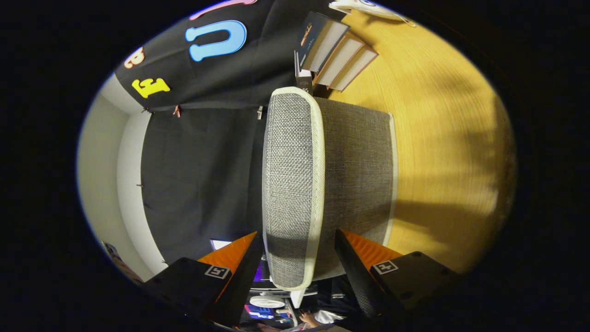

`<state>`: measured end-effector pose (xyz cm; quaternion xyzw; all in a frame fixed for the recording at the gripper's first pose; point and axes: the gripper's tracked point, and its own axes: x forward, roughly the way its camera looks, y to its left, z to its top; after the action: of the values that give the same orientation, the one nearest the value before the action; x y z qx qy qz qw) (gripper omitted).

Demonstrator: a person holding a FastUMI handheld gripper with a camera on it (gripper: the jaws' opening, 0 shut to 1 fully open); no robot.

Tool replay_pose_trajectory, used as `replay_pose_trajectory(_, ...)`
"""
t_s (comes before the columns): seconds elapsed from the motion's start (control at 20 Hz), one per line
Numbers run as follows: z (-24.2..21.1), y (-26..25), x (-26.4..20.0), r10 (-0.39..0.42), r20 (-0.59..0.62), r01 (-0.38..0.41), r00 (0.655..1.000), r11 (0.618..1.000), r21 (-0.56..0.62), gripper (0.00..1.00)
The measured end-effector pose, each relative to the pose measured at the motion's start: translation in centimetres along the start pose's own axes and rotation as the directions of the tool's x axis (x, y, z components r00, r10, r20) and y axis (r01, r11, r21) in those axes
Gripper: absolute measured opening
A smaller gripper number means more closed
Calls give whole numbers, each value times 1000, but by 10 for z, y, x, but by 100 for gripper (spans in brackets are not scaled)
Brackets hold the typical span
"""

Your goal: Open the storage box then place both shoes into the box .Put the left shoe in first, then the right shoe, with the right side of both shoes facing outward in a uniform manner.

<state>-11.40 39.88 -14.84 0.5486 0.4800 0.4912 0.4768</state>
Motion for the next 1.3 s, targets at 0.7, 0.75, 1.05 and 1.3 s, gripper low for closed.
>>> replay_pose_trajectory(0.7,-2,81,-31,118,130,-95,984,981,-168,6)
replay_pose_trajectory(0.75,-1,97,-29,139,140,-112,980,977,-183,6)
replay_pose_trajectory(1.05,-6,160,14,125,132,-71,983,933,-353,9)
replay_pose_trajectory(1.3,-17,208,74,99,124,-36,987,900,-434,11)
